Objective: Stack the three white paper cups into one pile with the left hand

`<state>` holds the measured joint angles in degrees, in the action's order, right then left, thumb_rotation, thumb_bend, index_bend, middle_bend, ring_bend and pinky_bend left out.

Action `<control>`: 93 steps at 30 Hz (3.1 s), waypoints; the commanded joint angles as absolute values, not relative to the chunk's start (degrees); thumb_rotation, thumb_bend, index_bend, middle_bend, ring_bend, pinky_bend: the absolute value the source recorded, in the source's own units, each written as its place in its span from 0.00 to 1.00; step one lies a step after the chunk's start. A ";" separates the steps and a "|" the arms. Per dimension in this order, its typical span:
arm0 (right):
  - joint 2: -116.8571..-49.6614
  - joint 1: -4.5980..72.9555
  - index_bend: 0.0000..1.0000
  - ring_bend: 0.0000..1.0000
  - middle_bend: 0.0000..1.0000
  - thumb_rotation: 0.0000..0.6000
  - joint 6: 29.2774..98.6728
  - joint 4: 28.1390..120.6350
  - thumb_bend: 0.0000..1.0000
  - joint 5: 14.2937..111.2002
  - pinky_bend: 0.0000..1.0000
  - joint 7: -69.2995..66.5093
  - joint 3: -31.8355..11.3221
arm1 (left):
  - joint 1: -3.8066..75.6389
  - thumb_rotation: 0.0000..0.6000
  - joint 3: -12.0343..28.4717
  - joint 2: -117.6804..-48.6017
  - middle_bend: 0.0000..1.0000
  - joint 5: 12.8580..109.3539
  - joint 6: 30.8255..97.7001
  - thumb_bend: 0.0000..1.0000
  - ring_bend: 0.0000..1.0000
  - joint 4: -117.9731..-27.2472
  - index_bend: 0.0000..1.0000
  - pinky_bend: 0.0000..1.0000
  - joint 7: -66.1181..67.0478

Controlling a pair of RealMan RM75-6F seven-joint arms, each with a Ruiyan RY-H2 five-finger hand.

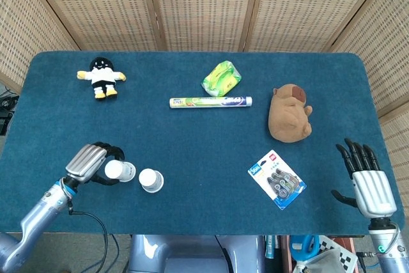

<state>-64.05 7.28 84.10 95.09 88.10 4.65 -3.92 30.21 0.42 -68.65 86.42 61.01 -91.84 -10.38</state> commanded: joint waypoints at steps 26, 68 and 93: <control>-63.75 7.13 0.00 0.00 0.00 1.00 84.15 95.20 0.00 87.71 0.00 4.72 -3.98 | 34.85 1.00 1.84 -67.29 0.42 86.61 56.11 0.11 0.33 -100.59 0.43 0.31 -7.95; -63.71 7.25 0.00 0.00 0.00 1.00 83.84 95.19 0.00 87.34 0.00 4.65 -4.13 | 35.21 1.00 -6.51 -67.91 0.00 100.36 58.46 0.11 0.00 -100.47 0.00 0.16 -23.33; -63.88 7.26 0.00 0.00 0.00 1.00 83.95 95.52 0.00 88.20 0.00 5.25 -3.71 | 12.98 1.00 0.66 -69.55 0.00 79.20 87.81 0.11 0.00 -93.36 0.00 0.00 8.27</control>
